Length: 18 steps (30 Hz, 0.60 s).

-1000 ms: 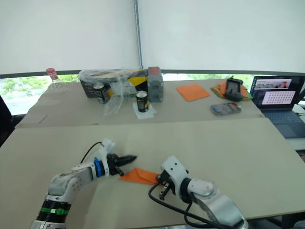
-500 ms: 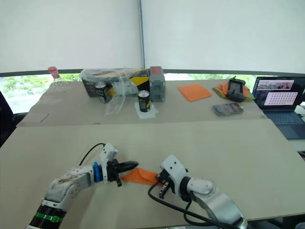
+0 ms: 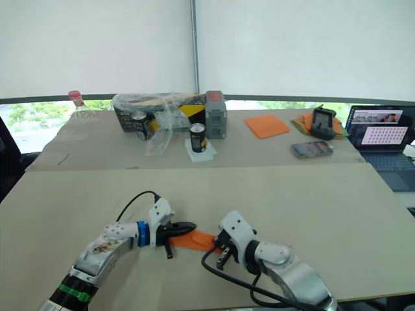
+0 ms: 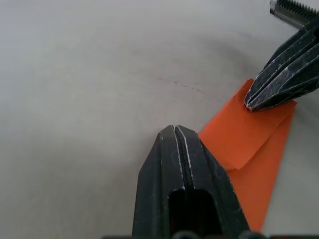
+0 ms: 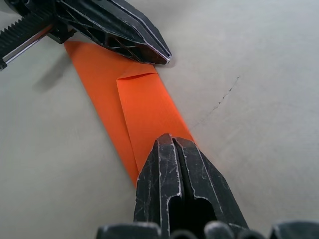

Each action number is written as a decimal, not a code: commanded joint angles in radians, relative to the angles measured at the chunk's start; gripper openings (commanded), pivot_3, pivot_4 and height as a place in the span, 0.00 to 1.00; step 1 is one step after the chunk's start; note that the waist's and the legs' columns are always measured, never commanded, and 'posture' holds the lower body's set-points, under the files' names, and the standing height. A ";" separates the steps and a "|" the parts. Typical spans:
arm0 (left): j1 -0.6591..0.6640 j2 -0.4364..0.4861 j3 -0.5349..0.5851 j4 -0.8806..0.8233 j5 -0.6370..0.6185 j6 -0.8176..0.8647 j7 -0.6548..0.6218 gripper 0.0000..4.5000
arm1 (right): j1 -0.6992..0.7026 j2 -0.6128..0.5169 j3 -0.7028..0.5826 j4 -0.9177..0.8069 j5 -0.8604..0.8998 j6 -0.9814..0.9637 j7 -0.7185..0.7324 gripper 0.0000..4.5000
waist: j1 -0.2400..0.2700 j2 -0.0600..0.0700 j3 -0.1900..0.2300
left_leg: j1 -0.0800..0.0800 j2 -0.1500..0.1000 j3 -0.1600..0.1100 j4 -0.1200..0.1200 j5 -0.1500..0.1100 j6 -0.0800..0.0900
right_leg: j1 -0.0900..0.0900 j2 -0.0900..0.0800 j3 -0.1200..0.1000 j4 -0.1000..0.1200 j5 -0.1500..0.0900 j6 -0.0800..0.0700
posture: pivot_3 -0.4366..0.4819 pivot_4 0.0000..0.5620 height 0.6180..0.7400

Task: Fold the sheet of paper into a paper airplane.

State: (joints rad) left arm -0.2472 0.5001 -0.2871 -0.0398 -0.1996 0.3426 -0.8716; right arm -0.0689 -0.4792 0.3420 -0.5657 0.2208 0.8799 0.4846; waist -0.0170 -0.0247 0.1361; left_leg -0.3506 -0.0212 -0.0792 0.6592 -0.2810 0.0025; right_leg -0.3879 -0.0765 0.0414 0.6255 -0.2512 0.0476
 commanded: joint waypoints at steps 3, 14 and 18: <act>0.048 0.039 -0.100 0.094 0.096 0.138 0.005 0.00 | 0.034 -0.020 0.015 0.046 -0.009 0.075 -0.018 0.01 | 0.001 0.004 -0.004 | 0.003 0.000 0.000 0.000 0.000 0.000 | 0.002 0.000 0.000 0.000 -0.004 0.007 | 0.48 0.27 0.99; 0.003 -0.058 0.212 -0.029 -0.247 0.164 -0.021 0.00 | 0.005 -0.032 -0.058 0.019 0.005 0.032 -0.008 0.01 | 0.001 0.005 -0.004 | 0.002 0.000 0.000 0.000 -0.001 0.001 | 0.001 -0.001 0.001 0.001 -0.006 0.009 | 0.48 0.27 0.99; -0.019 0.073 0.306 -0.078 -0.346 0.202 -0.165 0.00 | -0.126 -0.028 -0.159 -0.085 0.107 0.117 0.032 0.01 | 0.000 0.000 0.010 | -0.007 0.000 0.000 0.001 0.002 -0.003 | -0.010 0.000 0.000 0.005 0.001 -0.002 | 0.48 0.27 0.99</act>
State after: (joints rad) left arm -0.2456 0.5403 -0.0332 -0.0747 -0.4973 0.5335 -0.9772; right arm -0.1554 -0.5052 0.2361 -0.5826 0.2804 0.9566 0.5004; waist -0.0174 -0.0244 0.1460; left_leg -0.3625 -0.0216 -0.0792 0.6603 -0.2784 -0.0014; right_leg -0.4034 -0.0763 0.0416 0.6304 -0.2490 0.0444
